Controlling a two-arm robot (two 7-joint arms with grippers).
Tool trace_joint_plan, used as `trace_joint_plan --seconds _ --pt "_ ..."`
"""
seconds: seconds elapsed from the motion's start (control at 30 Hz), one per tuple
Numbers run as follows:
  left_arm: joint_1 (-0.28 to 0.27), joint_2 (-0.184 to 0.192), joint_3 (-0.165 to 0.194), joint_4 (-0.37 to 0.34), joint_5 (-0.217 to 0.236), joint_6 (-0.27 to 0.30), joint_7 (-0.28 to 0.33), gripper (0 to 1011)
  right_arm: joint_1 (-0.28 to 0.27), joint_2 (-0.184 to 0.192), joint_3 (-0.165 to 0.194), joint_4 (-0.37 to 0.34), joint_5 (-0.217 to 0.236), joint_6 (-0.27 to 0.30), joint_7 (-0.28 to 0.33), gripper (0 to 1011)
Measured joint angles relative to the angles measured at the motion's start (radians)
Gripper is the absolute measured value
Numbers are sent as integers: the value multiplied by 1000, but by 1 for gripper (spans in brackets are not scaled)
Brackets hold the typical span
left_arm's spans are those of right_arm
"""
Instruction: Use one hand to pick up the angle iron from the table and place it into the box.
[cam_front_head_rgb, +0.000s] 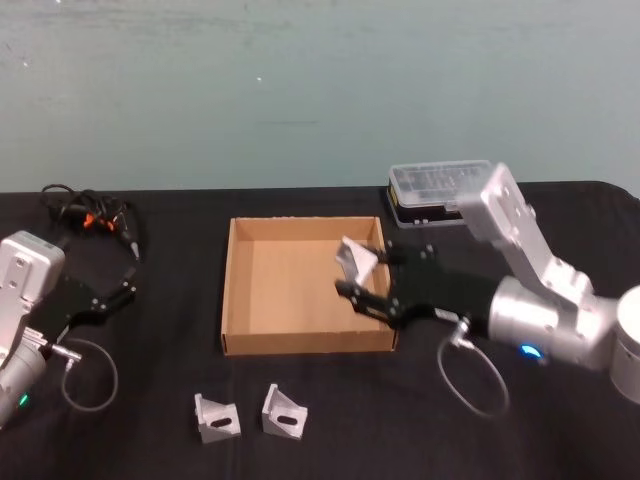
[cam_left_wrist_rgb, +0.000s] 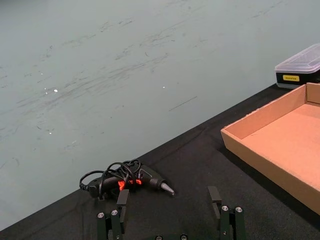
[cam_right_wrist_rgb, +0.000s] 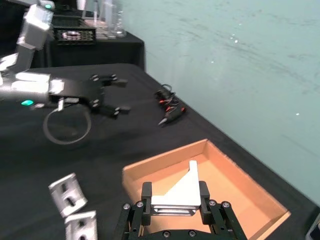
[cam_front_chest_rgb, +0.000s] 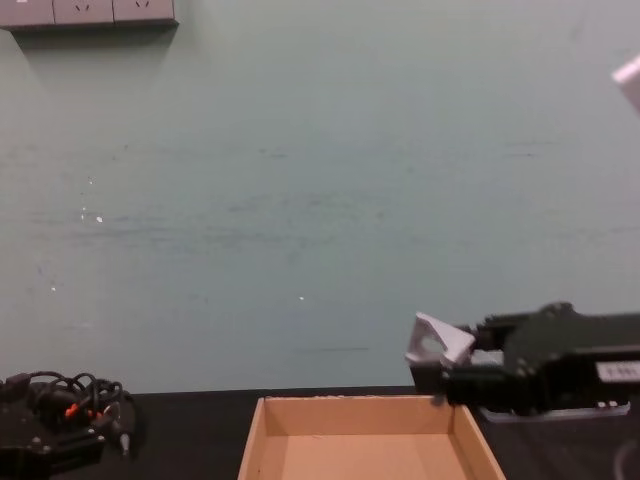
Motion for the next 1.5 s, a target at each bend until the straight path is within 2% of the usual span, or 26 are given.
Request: trace_joint_plan --seconds 0.2,0.3,0.47,0.53,0.73,0.87,1.0,1.2,1.5 --pt "0 0 0 0 0 0 0 1000 96 -57 -33 57 -38 78 -17 540" --pt "0 0 0 0 0 0 0 1000 167 -105 -61 123 -61 134 -22 539" --pt "0 0 0 0 0 0 0 1000 229 -152 -86 197 -83 186 -27 539" --pt "0 0 0 0 0 0 0 1000 269 -185 -106 250 -102 213 -31 539" --pt "0 0 0 0 0 0 0 1000 332 -242 -141 340 -150 233 -35 539" --pt "0 0 0 0 0 0 0 1000 351 -261 -153 372 -175 233 -38 539" --pt "0 0 0 0 0 0 0 1000 377 -289 -168 425 -200 257 -36 539" --pt "0 0 0 0 0 0 0 1000 400 -323 -176 501 -214 286 -14 539" --pt "0 0 0 0 0 0 0 1000 418 -361 -177 592 -237 290 3 539"
